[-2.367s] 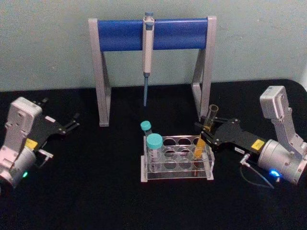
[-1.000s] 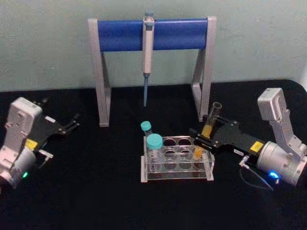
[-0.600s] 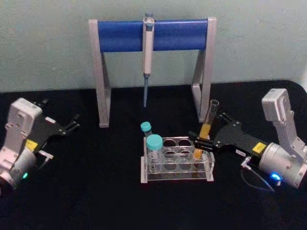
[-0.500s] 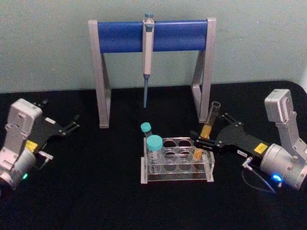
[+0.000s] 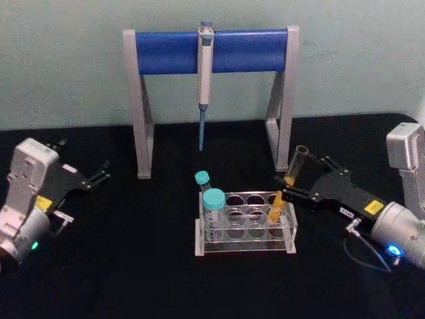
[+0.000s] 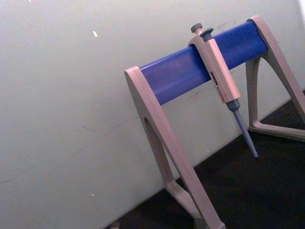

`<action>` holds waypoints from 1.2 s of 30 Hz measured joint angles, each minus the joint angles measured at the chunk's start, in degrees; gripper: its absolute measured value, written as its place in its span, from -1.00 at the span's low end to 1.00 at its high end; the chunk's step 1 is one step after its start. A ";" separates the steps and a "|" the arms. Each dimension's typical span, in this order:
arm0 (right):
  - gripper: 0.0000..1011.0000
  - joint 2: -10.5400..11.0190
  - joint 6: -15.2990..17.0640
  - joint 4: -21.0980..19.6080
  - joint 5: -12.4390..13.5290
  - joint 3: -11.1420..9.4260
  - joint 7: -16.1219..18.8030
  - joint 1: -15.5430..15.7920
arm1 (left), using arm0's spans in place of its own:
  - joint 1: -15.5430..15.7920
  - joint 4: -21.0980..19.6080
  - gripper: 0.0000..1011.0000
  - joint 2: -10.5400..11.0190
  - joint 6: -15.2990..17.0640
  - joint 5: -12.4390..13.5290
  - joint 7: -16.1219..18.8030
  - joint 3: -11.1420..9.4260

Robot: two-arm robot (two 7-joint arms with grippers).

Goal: Pick up the test tube from the test tube rack, shake it, then place it back into the test tube rack.

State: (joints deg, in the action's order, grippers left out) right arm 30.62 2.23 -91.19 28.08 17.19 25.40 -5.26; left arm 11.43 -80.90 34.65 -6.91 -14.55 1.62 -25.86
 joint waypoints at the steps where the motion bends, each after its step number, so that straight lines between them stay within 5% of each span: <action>1: 0.98 0.15 -0.04 -0.49 0.11 -0.23 -0.08 0.33 | 0.00 0.00 0.98 0.00 0.00 0.00 0.00 0.00; 12: 0.98 1.55 -1.25 -7.14 2.25 -4.62 -1.90 4.84 | 0.00 0.00 0.98 0.00 0.00 0.00 0.00 0.00; 21: 0.98 0.74 -3.33 -8.19 3.65 -7.58 -3.04 5.33 | 0.00 0.00 0.98 0.00 0.00 0.00 0.00 0.00; 28: 0.98 -1.82 -4.12 -5.76 1.98 -9.36 -7.15 3.63 | 0.00 0.00 0.98 0.00 0.00 0.00 0.00 0.00; 36: 0.98 -4.39 -2.97 0.12 -2.17 -8.61 -10.05 -0.24 | 0.00 0.00 0.98 0.00 0.00 0.00 0.00 0.00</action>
State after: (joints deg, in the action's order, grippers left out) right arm 26.23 -0.74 -91.07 25.92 8.57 15.35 -5.51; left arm 11.43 -80.90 34.64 -6.91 -14.55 1.62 -25.86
